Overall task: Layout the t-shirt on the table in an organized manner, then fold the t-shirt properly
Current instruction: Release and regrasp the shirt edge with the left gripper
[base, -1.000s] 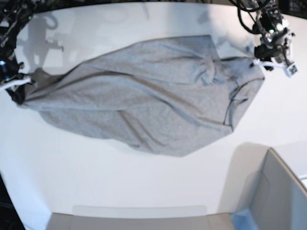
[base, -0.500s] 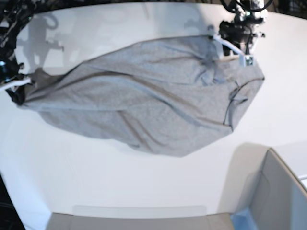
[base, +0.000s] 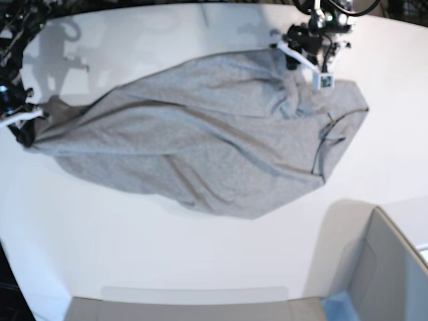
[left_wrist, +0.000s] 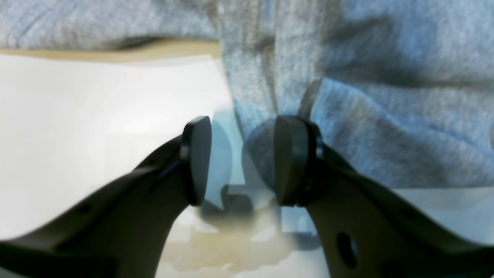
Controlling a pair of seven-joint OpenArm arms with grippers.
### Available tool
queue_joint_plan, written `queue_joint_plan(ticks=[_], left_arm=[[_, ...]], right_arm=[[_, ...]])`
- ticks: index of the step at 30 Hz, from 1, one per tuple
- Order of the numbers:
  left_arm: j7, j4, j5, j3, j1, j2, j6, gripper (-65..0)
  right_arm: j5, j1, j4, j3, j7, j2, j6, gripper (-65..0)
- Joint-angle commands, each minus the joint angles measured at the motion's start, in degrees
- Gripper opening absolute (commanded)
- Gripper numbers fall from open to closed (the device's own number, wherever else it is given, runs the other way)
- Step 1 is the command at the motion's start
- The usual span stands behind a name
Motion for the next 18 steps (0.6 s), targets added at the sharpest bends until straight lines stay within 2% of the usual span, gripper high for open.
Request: queue_joint_plan(ticks=[1,5,9,18], left_arm=[[0.3,1.0,-0.1,0.0,-0.4,-0.4,0.1,-37.6],[3.5,1.0,-0.1,-0.3,-2.8,-0.3,0.1,-37.7],[4.1,1.0,-0.3,-0.5,-3.7,-0.1,0.0,-39.8],[6.3,1.6,-0.4,-2.7,-6.2,-0.3,0.1,-36.9]], right_arm=[[0.6,0.5,0.8,0.3,1.7,1.2,0.1,-65.0],[0.6,0.4,0.6,0.3,1.7,1.1,0.1,-65.0],[0.6,0.4,-1.2,0.3,1.8,1.2,0.1,-65.0],[0.6,0.3,-1.5,0.3,1.8,1.3,0.2,-65.0]])
